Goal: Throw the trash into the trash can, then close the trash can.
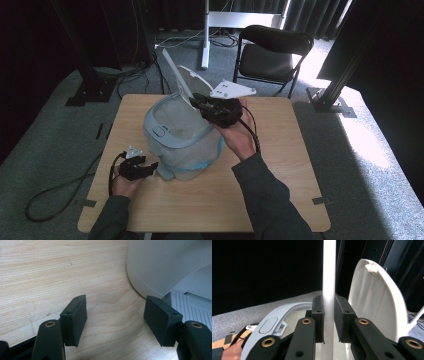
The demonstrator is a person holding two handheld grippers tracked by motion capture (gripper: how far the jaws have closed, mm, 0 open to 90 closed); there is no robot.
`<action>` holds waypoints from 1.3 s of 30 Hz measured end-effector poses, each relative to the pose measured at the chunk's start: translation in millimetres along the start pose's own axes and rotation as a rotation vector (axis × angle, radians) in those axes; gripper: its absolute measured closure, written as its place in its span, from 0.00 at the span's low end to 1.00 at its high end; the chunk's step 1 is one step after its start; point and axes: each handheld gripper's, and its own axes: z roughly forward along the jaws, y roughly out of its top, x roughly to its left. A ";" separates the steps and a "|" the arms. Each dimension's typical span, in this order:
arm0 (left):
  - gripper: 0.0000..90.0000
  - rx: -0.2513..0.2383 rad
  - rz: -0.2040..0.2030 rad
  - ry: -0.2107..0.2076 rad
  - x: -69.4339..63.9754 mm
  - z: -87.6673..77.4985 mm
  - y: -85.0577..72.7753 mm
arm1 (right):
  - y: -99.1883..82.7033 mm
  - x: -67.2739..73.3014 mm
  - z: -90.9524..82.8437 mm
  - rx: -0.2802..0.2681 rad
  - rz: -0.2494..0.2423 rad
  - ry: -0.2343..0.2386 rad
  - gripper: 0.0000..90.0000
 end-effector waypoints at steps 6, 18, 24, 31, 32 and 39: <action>0.39 -0.002 -0.002 -0.001 0.2 0.2 0.1 | 2.5 2.5 9.7 0.005 0.000 -0.003 0.87; 0.39 -0.002 -0.004 0.000 0.2 -0.1 -0.2 | 3.6 11.8 20.9 -0.004 -0.039 -0.080 0.69; 0.39 -0.001 -0.002 0.001 0.0 -0.1 -0.1 | 1.2 8.9 7.8 -0.022 -0.041 -0.091 0.68; 0.39 -0.002 -0.002 0.003 -0.1 0.0 -0.3 | -3.5 1.3 -3.4 -0.020 -0.019 -0.090 0.66; 0.39 -0.003 -0.002 0.004 -0.2 0.0 -0.3 | -5.1 0.6 -4.5 -0.020 -0.019 -0.088 0.66; 0.39 -0.001 -0.001 0.002 -0.2 -0.1 -0.2 | -12.1 -2.0 -17.0 -0.026 -0.013 -0.073 0.65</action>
